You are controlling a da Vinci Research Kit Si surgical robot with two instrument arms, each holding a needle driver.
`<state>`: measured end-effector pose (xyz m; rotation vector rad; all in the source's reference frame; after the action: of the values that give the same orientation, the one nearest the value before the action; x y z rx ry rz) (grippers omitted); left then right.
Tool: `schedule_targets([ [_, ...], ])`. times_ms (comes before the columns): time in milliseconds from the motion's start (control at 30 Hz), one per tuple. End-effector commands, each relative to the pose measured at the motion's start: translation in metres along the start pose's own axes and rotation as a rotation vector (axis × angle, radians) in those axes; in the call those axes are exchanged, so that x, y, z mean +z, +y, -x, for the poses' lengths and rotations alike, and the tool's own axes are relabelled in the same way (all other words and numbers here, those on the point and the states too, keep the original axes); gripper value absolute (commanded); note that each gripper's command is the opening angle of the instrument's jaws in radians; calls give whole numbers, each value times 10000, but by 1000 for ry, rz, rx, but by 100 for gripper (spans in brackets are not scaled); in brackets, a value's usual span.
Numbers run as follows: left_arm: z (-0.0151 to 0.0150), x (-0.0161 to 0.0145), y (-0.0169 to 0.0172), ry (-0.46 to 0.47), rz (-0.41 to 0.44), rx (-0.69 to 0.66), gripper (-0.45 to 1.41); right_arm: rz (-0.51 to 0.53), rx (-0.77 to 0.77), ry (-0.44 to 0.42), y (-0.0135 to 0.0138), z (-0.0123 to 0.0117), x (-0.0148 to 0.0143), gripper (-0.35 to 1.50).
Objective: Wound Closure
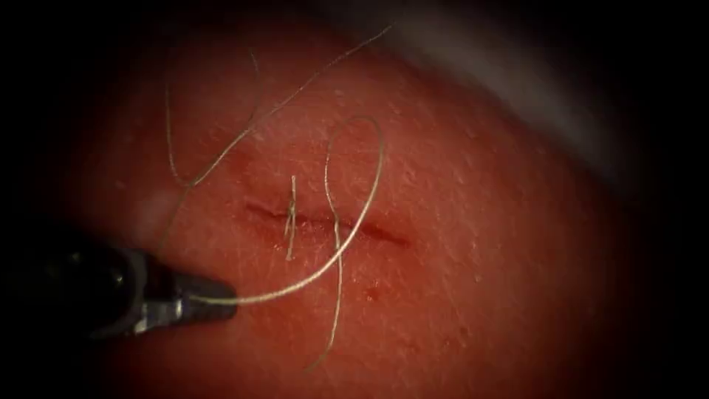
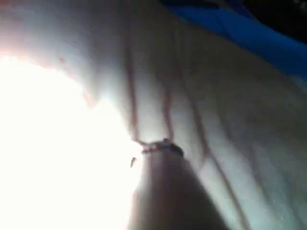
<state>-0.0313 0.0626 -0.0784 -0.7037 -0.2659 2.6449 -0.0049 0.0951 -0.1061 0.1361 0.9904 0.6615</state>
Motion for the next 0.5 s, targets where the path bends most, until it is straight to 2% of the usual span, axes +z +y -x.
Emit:
schedule_targets([
  [33,-1,9,2,1,5,-2,-35,-52,8,1,-40,21,-15,138],
  [67,-1,9,2,1,5,-2,-35,-52,8,1,-40,21,-15,138],
  [100,-2,11,2,2,7,-3,-35,-104,11,12,-69,33,-21,128],
  [133,-2,11,2,2,7,-3,-35,-104,11,12,-69,33,-21,128],
  [200,-5,15,2,3,9,-5,-35,-131,11,26,-114,50,-11,128],
  [233,-5,15,2,3,9,-5,-35,-131,11,26,-114,50,-11,128],
  [267,-6,19,3,4,10,-6,-35,-146,19,36,-139,67,12,123],
  [500,-4,22,0,5,10,-3,-35,-143,35,31,-149,101,39,120],
])
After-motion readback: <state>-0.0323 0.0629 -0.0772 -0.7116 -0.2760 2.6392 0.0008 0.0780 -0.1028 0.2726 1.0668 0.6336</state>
